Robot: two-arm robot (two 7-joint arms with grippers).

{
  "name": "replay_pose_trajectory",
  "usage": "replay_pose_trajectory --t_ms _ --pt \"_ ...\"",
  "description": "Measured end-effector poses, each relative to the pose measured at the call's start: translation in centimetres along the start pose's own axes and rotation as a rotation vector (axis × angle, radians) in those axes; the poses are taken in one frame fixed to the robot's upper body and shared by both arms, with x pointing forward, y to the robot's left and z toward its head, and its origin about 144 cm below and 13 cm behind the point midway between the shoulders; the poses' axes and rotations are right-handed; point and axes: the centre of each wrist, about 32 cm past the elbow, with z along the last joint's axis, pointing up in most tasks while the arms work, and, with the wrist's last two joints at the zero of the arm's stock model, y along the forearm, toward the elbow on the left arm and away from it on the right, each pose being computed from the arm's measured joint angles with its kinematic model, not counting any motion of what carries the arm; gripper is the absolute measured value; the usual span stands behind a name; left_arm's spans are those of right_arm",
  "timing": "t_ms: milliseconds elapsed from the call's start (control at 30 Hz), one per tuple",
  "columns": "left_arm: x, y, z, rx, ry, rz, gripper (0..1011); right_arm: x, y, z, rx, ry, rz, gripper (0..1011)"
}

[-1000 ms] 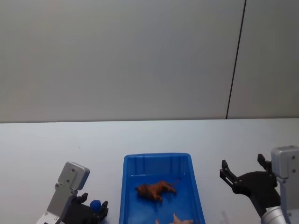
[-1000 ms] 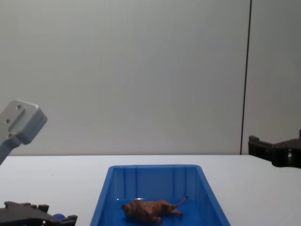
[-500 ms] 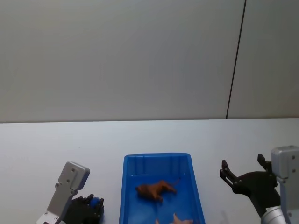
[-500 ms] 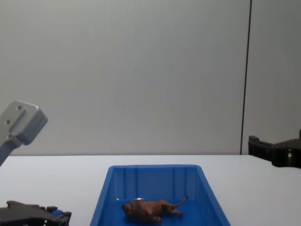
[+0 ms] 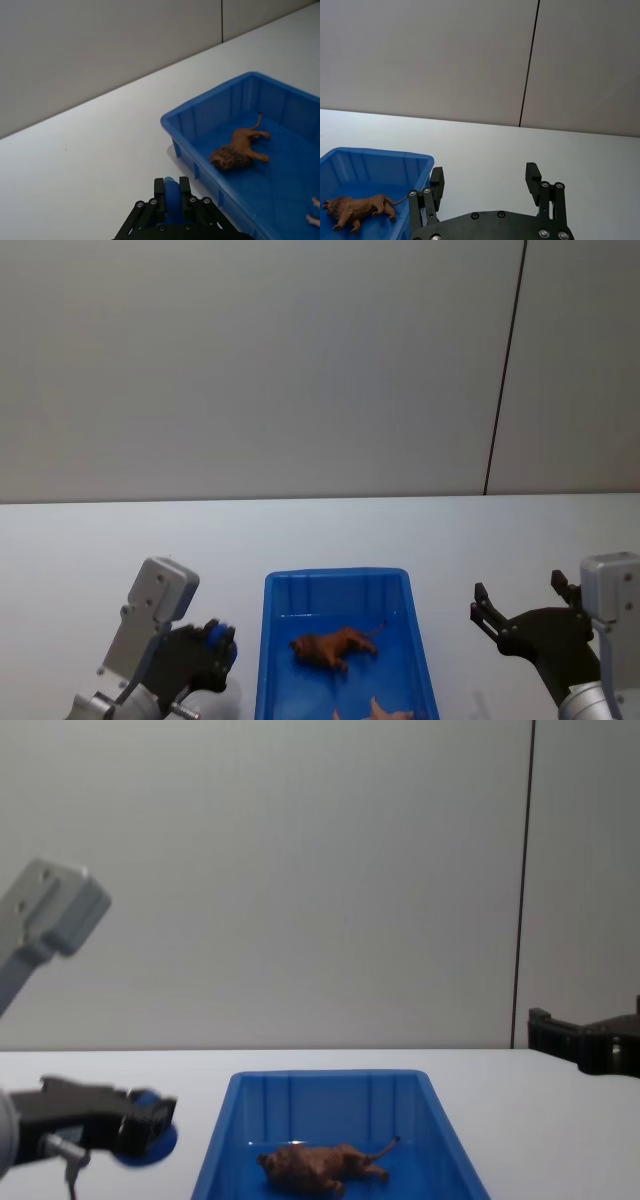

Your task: Pick up the two dolls from the table and place them into the box.

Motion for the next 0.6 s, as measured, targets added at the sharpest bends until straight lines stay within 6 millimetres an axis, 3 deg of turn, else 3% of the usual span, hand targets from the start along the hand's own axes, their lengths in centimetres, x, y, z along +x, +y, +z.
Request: replay_pose_trajectory --t_ms 433,533,600 --pt "-0.4 -0.3 3.5 -0.131 -0.070 -0.120 105 0.0 0.0 0.0 0.000 0.000 0.000 1001" --pt "-0.5 -0.5 3.9 -0.149 -0.080 -0.148 149 0.0 0.0 0.0 0.000 0.000 0.000 1001" --pt "-0.7 -0.7 4.4 -0.164 -0.089 -0.174 234 0.0 0.0 0.0 0.000 0.000 0.000 1001"
